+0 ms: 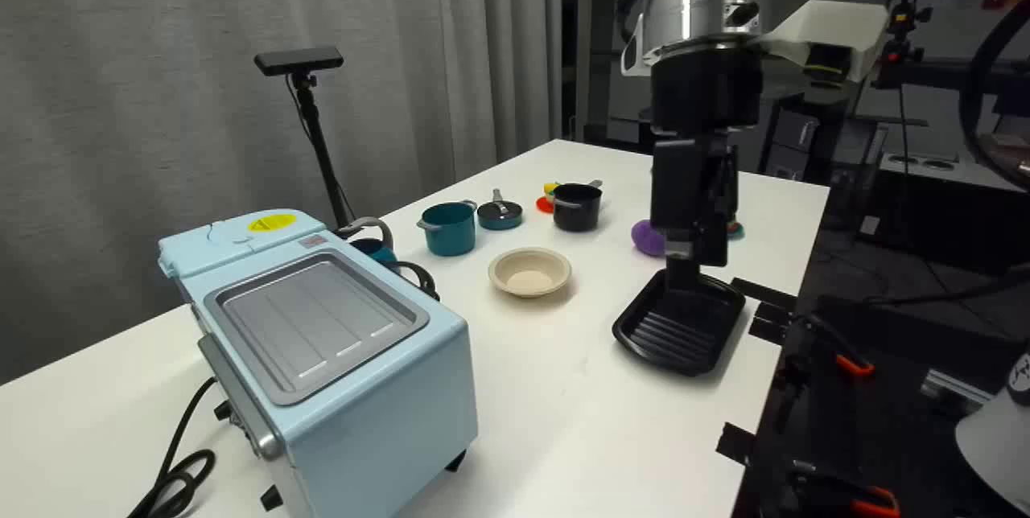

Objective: Pick up the purple plush toy on the table and put it on the plate

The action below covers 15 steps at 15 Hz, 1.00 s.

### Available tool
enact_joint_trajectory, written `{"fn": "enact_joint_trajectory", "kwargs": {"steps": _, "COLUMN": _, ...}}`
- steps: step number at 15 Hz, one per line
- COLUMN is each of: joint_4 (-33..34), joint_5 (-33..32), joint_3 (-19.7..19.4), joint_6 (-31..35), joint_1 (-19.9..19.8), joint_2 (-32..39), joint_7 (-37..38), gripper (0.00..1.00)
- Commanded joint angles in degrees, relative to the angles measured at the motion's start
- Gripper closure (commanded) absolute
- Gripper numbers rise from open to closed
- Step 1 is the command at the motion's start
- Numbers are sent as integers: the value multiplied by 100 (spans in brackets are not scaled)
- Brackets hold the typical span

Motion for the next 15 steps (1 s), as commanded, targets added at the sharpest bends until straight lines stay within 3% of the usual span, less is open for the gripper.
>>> {"fn": "enact_joint_trajectory", "kwargs": {"steps": 1, "joint_4": 8, "joint_5": 24, "joint_3": 63, "joint_6": -20, "joint_1": -70, "joint_2": -1, "joint_7": -22, "gripper": 0}}
{"fn": "enact_joint_trajectory", "kwargs": {"steps": 12, "joint_4": 8, "joint_5": 24, "joint_3": 63, "joint_6": -20, "joint_1": -70, "joint_2": -1, "joint_7": -22, "gripper": 0}}
{"fn": "enact_joint_trajectory", "kwargs": {"steps": 15, "joint_4": 246, "joint_5": 42, "joint_3": 11, "joint_6": 28, "joint_1": -115, "joint_2": 276, "joint_7": -60, "gripper": 0}}
